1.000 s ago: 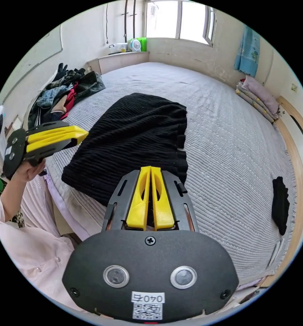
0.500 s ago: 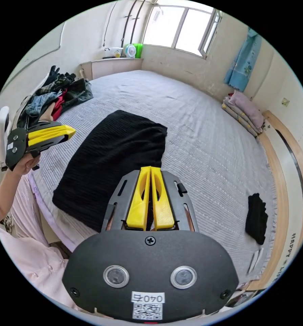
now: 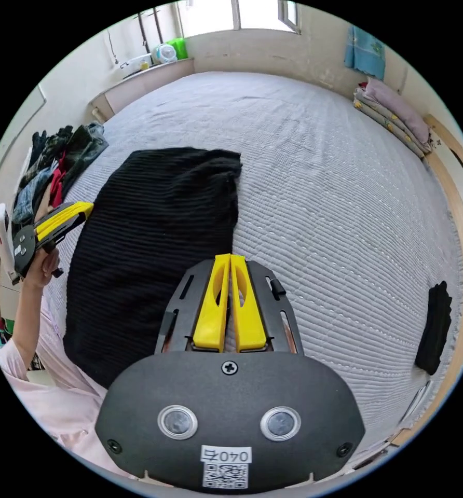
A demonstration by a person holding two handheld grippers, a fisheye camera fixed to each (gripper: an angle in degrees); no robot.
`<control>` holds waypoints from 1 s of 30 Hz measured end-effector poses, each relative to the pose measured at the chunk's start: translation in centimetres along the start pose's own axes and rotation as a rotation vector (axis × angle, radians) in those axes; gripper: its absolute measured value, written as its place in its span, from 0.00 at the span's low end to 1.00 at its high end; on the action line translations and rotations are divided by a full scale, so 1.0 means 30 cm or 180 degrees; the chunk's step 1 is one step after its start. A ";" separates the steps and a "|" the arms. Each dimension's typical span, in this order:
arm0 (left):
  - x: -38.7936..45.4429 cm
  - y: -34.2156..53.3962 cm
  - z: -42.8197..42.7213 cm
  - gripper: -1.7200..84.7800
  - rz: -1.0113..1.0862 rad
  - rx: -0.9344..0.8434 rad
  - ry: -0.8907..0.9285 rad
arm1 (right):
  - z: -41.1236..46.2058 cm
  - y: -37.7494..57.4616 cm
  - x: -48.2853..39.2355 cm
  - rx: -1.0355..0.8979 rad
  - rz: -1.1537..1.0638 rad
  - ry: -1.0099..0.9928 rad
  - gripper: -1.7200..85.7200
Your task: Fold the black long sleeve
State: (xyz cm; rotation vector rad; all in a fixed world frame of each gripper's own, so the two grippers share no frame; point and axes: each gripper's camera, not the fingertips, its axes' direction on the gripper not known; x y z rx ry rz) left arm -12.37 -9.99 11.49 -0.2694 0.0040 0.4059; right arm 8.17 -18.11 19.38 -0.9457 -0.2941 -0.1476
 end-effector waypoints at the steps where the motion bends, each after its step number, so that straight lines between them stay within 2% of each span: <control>1: -0.014 -0.003 -0.010 0.01 -0.0036 0.0055 -0.0034 | -0.059 -0.013 0.017 0.0182 0.0014 0.0016 0.01; 5: -0.051 -0.088 0.027 0.01 -0.0041 0.0031 -0.0142 | -0.135 -0.157 -0.041 0.0478 -0.0227 0.0139 0.01; 10: -0.018 -0.169 0.159 0.01 -0.0090 -0.0183 -0.0128 | 0.032 -0.333 -0.145 0.0306 -0.0397 0.0121 0.01; 14: -0.013 -0.118 0.336 0.01 -0.0078 -0.0770 -0.0263 | 0.224 -0.366 -0.107 -0.0245 -0.0250 0.0266 0.01; 18: -0.082 -0.090 0.264 0.01 -0.0226 -0.0597 -0.0147 | 0.153 -0.316 0.017 -0.0116 0.0162 0.0160 0.01; 20: -0.124 -0.052 0.170 0.01 -0.0312 -0.0354 -0.0196 | 0.009 -0.212 0.041 0.0143 -0.0010 0.0442 0.01; 24: -0.063 0.131 -0.090 0.01 0.0017 0.0021 0.0270 | -0.171 0.044 -0.050 0.0307 -0.0565 0.0389 0.01; 28: 0.162 0.330 -0.268 0.01 0.0544 0.0049 0.0785 | -0.159 0.340 -0.233 0.0113 -0.1043 0.0070 0.01; 30: 0.281 0.435 -0.280 0.01 0.0804 -0.0230 0.0802 | -0.097 0.420 -0.259 -0.0080 -0.1023 -0.0036 0.01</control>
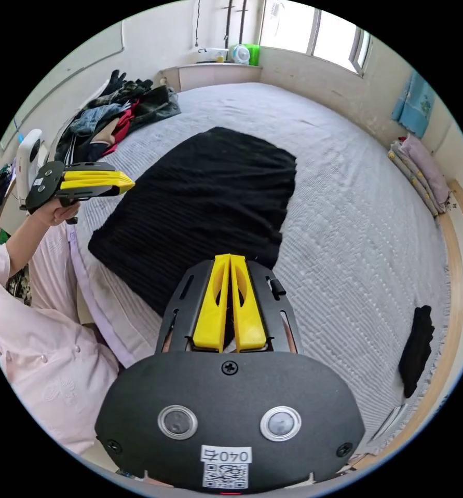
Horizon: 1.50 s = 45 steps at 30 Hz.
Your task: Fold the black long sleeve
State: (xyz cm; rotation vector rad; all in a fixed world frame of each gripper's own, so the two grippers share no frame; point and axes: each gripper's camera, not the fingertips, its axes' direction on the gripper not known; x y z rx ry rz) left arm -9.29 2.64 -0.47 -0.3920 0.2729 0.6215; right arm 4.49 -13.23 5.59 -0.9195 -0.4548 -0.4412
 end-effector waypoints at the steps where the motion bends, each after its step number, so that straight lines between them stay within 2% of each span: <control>1: 0.021 0.017 0.026 0.01 0.0052 -0.0139 -0.0071 | 0.056 0.034 -0.004 -0.0222 0.0116 0.0021 0.01; 2: 0.044 0.052 0.075 0.01 0.0108 -0.0331 -0.0175 | 0.073 0.065 -0.005 -0.0154 0.0133 0.0024 0.01; 3: 0.040 0.081 0.058 0.01 0.0040 -0.0088 -0.0172 | 0.063 0.076 -0.003 -0.0092 0.0169 0.0010 0.01; 5: 0.026 0.084 0.002 0.01 -0.0073 -0.0054 -0.0127 | -0.013 0.092 -0.023 -0.0031 0.0158 0.0106 0.01; 8: 0.044 0.120 -0.145 0.01 0.0068 0.0450 -0.0232 | -0.132 0.149 -0.135 0.0312 -0.0339 0.0507 0.02; 10: 0.077 0.147 -0.192 0.01 0.0303 0.0556 -0.0205 | -0.153 0.179 -0.200 0.0356 -0.0648 0.0494 0.05; 16: 0.210 0.232 -0.193 0.06 0.0845 0.0237 -0.0260 | -0.058 0.216 -0.328 -0.0057 -0.1063 0.0697 0.13; 19: 0.259 0.270 -0.185 0.10 0.1027 0.0062 -0.0472 | -0.021 0.217 -0.343 -0.0164 -0.1088 0.0619 0.16; 31: 0.353 0.241 -0.117 0.11 0.1414 -0.0147 -0.0798 | 0.024 0.224 -0.385 -0.0196 -0.1115 0.0526 0.16; 35: 0.368 0.217 -0.096 0.08 0.1608 -0.0221 -0.0929 | 0.015 0.251 -0.404 -0.0081 -0.1100 0.0544 0.16; 37: 0.349 0.206 -0.096 0.05 0.1529 -0.0253 -0.0957 | 0.023 0.258 -0.414 -0.0064 -0.1121 0.0535 0.16; 42: 0.188 0.134 -0.187 0.02 0.0716 -0.0093 -0.0359 | 0.050 0.257 -0.442 0.0009 -0.1217 0.0589 0.15; 45: 0.140 0.114 -0.209 0.02 0.0640 -0.0054 -0.0324 | 0.059 0.252 -0.471 0.0050 -0.1346 0.0650 0.15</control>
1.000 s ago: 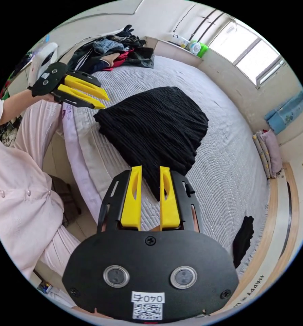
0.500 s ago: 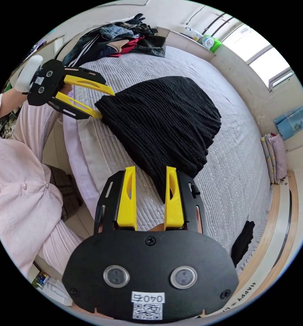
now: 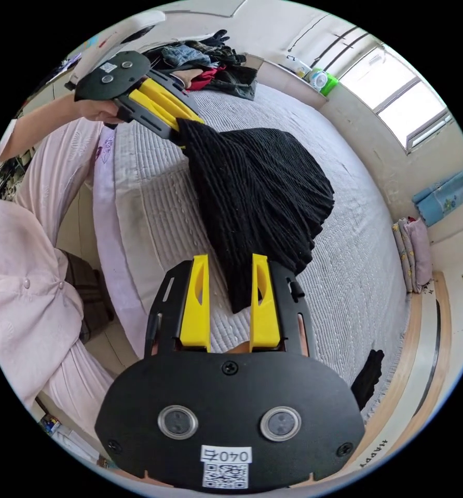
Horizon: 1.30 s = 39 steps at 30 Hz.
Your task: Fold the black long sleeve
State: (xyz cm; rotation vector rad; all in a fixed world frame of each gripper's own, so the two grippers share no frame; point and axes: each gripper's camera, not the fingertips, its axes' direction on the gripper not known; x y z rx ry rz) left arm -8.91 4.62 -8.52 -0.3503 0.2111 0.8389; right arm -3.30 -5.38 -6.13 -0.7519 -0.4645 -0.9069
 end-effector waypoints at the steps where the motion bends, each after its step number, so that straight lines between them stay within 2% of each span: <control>1: -0.004 -0.001 0.000 0.02 0.0010 -0.0007 -0.0016 | 0.004 -0.006 -0.019 -0.0014 -0.0086 0.0057 0.15; 7: -0.022 0.004 -0.003 0.02 0.0068 -0.0033 -0.0062 | 0.070 -0.027 -0.105 -0.0248 -0.0471 0.0894 0.14; 13: -0.060 0.014 -0.007 0.02 0.0112 -0.0082 -0.0029 | 0.082 -0.040 -0.096 -0.0232 -0.0511 0.1048 0.04; 22: -0.077 0.072 -0.063 0.02 0.0737 -0.0325 -0.0116 | -0.141 -0.044 -0.114 -0.0225 -0.0944 0.0704 0.01; 28: -0.092 0.146 -0.141 0.01 0.1019 -0.0475 0.0160 | -0.313 -0.029 -0.185 -0.0194 -0.1182 0.0206 0.01; 35: -0.087 0.239 -0.300 0.02 0.1553 -0.0644 0.0790 | -0.538 -0.002 -0.274 -0.0174 -0.1735 -0.0528 0.01; 39: -0.221 0.191 -0.312 0.02 0.1522 -0.0534 0.0852 | -0.573 -0.049 -0.176 -0.0099 -0.1687 -0.0500 0.01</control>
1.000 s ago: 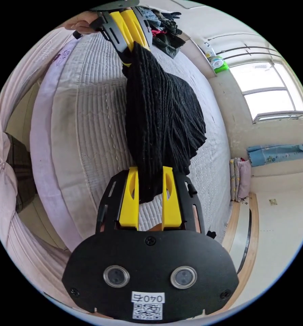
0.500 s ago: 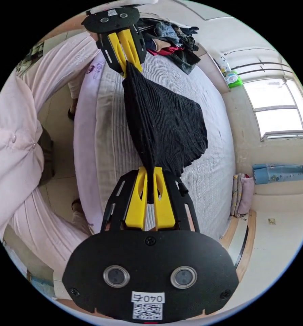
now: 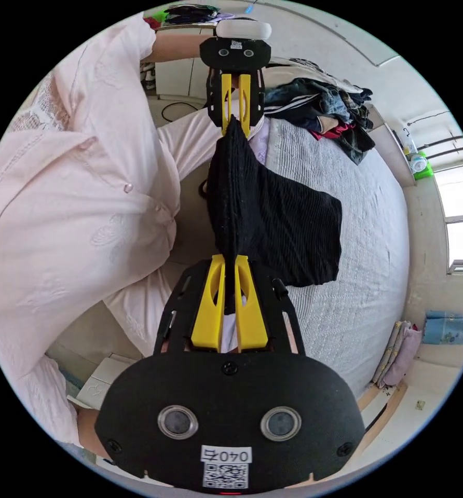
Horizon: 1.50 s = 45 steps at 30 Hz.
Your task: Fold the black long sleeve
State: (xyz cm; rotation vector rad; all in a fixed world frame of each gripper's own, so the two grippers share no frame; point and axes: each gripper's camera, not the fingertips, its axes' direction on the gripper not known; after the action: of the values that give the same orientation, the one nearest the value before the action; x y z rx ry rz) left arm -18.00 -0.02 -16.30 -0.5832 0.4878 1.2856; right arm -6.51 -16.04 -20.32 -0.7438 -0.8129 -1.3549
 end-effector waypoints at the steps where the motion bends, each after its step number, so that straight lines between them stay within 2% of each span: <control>1: -0.036 0.000 0.002 0.02 -0.0044 0.0016 -0.0012 | 0.001 0.007 0.071 0.0004 0.0112 0.0040 0.01; 5: -0.354 -0.022 0.057 0.02 -0.0493 0.0107 0.0057 | 0.062 0.032 0.370 -0.0078 0.0595 0.0114 0.02; 11: -0.788 -0.081 0.239 0.03 -0.0947 -0.0111 0.0454 | 0.231 0.066 0.721 -0.0220 0.1074 -0.0089 0.02; 19: -1.147 -0.066 0.482 0.05 -0.1314 -0.0172 0.1272 | 0.470 0.137 0.926 -0.0294 0.1467 -0.0499 0.04; 22: -1.237 -0.004 0.553 0.10 -0.1657 0.0048 0.1640 | 0.555 0.172 0.957 -0.0305 0.1765 -0.0762 0.08; 24: -1.302 0.091 0.549 0.13 -0.1988 0.0497 0.2002 | 0.561 0.204 0.969 -0.0217 0.1948 -0.0792 0.11; 26: -1.335 0.181 0.510 0.12 -0.2252 0.0897 0.2045 | 0.526 0.258 0.982 -0.0087 0.2191 -0.0767 0.14; 29: -1.314 0.285 0.407 0.09 -0.2447 0.1228 0.1671 | 0.421 0.323 0.970 0.0131 0.2496 -0.0402 0.11; 32: -1.177 0.280 0.280 0.03 -0.2278 0.1397 0.1044 | 0.301 0.334 0.888 0.0372 0.2660 0.0189 0.02; 34: -1.063 0.233 0.245 0.02 -0.2214 0.1407 0.0645 | 0.268 0.298 0.815 0.0604 0.2539 0.0124 0.01; 37: -0.879 0.096 0.295 0.01 -0.1995 0.1266 0.0399 | 0.310 0.199 0.714 0.0771 0.2406 0.0000 0.01; 42: -0.765 -0.117 0.548 0.01 -0.1908 0.0371 -0.0606 | 0.514 0.115 0.694 0.0389 0.2745 0.0198 0.01; 44: -0.794 -0.130 0.624 0.01 -0.2034 0.0312 -0.0593 | 0.642 0.150 0.738 0.0149 0.3059 0.0112 0.01; 45: -0.815 -0.132 0.649 0.01 -0.2101 0.0332 -0.0473 | 0.652 0.164 0.745 0.0233 0.3122 0.0083 0.01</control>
State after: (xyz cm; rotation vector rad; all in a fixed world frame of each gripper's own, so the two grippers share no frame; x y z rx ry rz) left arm -19.17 -6.17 14.56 -0.4980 0.2054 0.6625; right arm -2.12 -11.02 9.02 -0.8926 -0.3640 -0.4471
